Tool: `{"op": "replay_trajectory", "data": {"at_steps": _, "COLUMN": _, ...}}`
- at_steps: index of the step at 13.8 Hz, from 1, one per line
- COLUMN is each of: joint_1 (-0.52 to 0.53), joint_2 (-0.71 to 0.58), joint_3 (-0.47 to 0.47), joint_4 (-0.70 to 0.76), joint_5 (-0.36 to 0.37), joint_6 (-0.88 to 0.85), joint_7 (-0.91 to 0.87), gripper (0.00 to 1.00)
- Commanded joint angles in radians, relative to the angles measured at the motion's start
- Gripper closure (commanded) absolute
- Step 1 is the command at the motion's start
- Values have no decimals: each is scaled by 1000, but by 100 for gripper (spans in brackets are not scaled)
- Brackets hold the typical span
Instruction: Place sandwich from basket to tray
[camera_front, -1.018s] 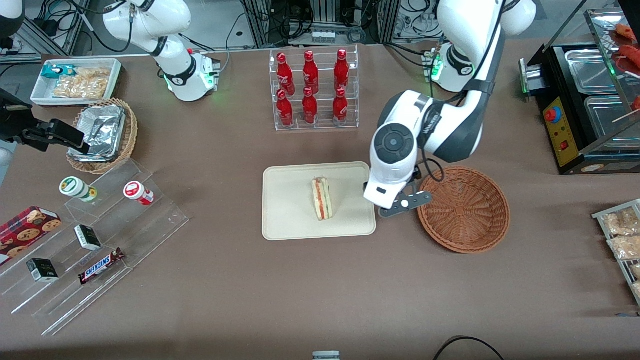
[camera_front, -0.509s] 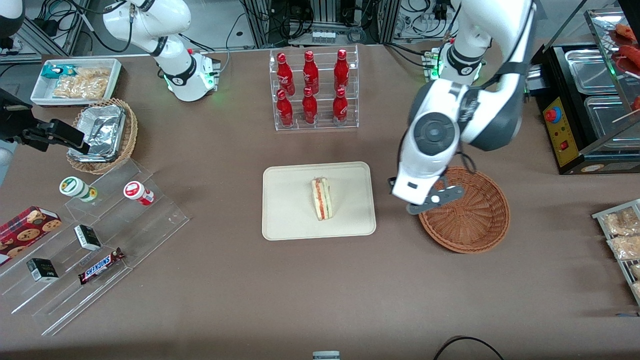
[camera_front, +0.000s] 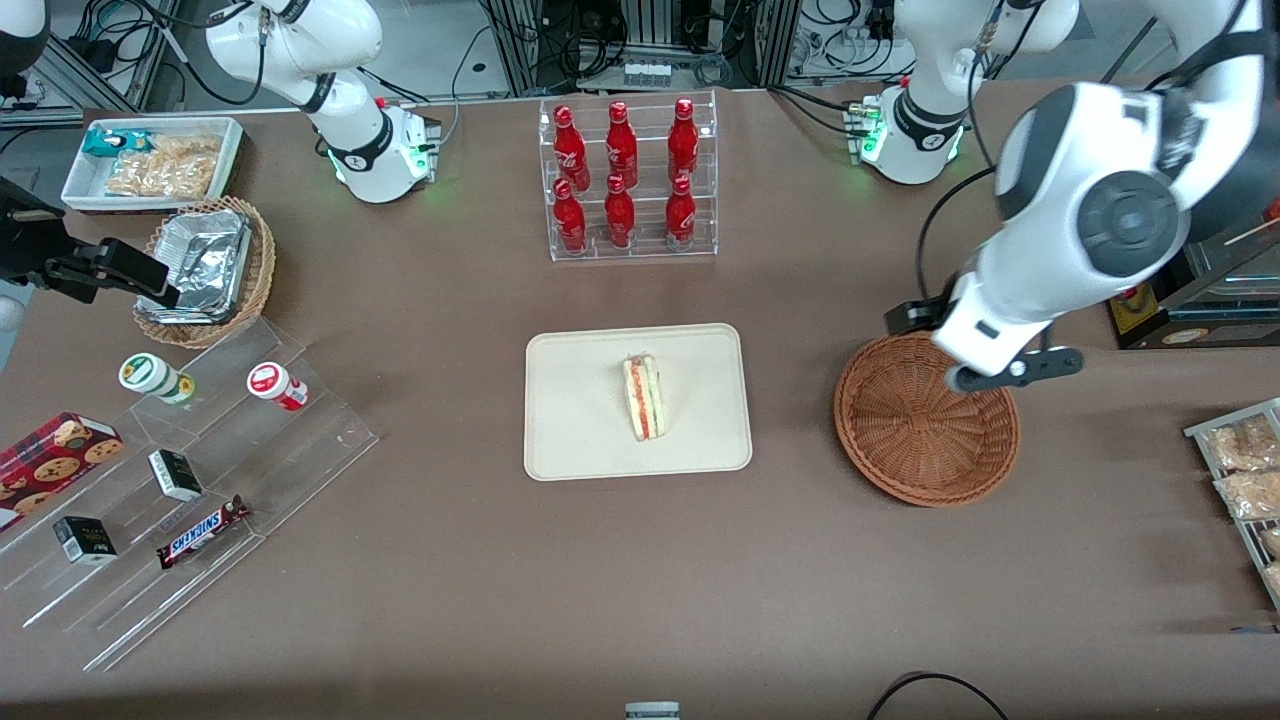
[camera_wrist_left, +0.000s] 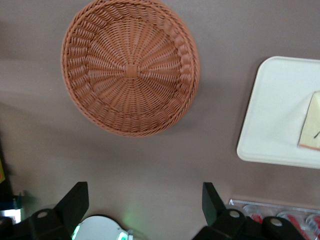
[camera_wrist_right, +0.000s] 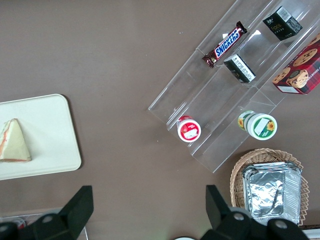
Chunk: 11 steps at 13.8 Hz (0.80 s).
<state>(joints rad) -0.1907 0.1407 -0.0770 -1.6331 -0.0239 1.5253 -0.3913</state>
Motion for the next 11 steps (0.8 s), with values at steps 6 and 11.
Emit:
{"op": "replay_trajectory", "data": {"at_steps": 6, "joint_1": 247, "joint_2": -167, "joint_3": -81, "joint_4": -22, "joint_5": 27, "joint_6": -122, "joint_7": 282, "gripper": 0}}
{"op": "replay_trajectory", "data": {"at_steps": 11, "joint_1": 249, "joint_2": -182, "joint_3": -66, "joint_4": -8, "joint_5": 91, "joint_6": -76, "joint_7": 312, "gripper": 0}}
